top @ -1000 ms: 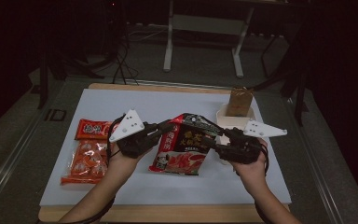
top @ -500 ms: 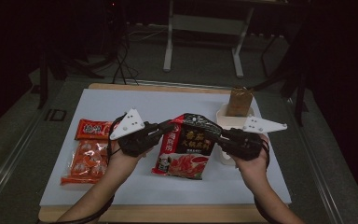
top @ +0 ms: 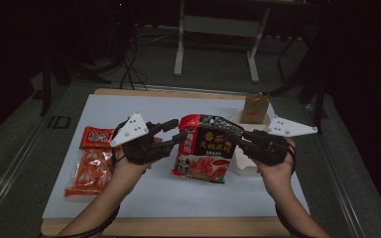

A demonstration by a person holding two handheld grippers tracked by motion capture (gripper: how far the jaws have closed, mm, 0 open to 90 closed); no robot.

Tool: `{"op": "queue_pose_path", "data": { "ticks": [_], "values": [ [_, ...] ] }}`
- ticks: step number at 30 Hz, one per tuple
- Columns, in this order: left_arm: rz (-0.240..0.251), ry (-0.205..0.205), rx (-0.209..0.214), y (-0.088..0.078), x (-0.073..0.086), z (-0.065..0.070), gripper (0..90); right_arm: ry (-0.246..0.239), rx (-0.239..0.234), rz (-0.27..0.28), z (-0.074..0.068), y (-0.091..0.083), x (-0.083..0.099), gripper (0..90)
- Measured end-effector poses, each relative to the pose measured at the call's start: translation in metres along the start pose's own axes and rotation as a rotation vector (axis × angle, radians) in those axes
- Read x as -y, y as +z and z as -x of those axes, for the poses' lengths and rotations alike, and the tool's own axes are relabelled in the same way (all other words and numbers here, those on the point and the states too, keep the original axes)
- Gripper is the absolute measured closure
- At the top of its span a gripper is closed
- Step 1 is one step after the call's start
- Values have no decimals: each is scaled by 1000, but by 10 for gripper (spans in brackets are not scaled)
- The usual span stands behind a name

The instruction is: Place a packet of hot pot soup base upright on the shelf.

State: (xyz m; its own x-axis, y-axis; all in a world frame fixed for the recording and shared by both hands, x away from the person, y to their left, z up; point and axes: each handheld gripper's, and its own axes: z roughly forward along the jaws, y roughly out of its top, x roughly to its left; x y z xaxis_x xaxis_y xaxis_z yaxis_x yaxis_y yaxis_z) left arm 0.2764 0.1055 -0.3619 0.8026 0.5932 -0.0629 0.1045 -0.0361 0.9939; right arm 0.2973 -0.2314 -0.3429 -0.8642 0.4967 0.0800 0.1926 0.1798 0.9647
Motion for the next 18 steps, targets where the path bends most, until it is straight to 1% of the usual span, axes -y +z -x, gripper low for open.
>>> {"op": "queue_pose_path", "data": {
  "ticks": [1, 3, 5, 6, 7, 8, 9, 11, 13, 15, 17, 18],
  "values": [
    [-1, -7, -13, -1, -1, 0, 409, -1, 5, 3, 2, -1, -1, 792],
    [7, -18, -28, -4, -1, 0, 350, 5, 11, 5, 6, -3, -3, 792],
    [-4, 12, -55, -7, -1, 1, 239, 8, 22, 12, 11, -6, -5, 792],
    [-12, 22, -74, -9, 0, 2, 224, 10, 26, 13, 13, -7, -7, 791],
    [-13, 20, -85, -11, 0, 2, 208, 10, 34, 18, 16, -8, -8, 791],
    [-14, 14, -79, -13, 2, 2, 172, 4, 42, 22, 18, -10, -10, 791],
    [-21, 13, -84, -14, 3, 1, 149, 1, 48, 23, 20, -11, -11, 791],
    [-21, 7, -99, -18, 7, 1, 135, 3, 63, 30, 25, -14, -15, 791],
    [-38, -3, -106, -20, 11, 1, 69, 0, 79, 34, 32, -16, -19, 790],
    [-43, -7, -98, -23, 17, 1, 41, 0, 92, 39, 38, -19, -23, 790],
    [-58, -2, -105, -24, 22, 1, 25, 0, 107, 45, 45, -21, -25, 789],
    [-62, -7, -94, -25, 25, 1, 24, 1, 112, 49, 48, -22, -26, 789]
  ]
}}
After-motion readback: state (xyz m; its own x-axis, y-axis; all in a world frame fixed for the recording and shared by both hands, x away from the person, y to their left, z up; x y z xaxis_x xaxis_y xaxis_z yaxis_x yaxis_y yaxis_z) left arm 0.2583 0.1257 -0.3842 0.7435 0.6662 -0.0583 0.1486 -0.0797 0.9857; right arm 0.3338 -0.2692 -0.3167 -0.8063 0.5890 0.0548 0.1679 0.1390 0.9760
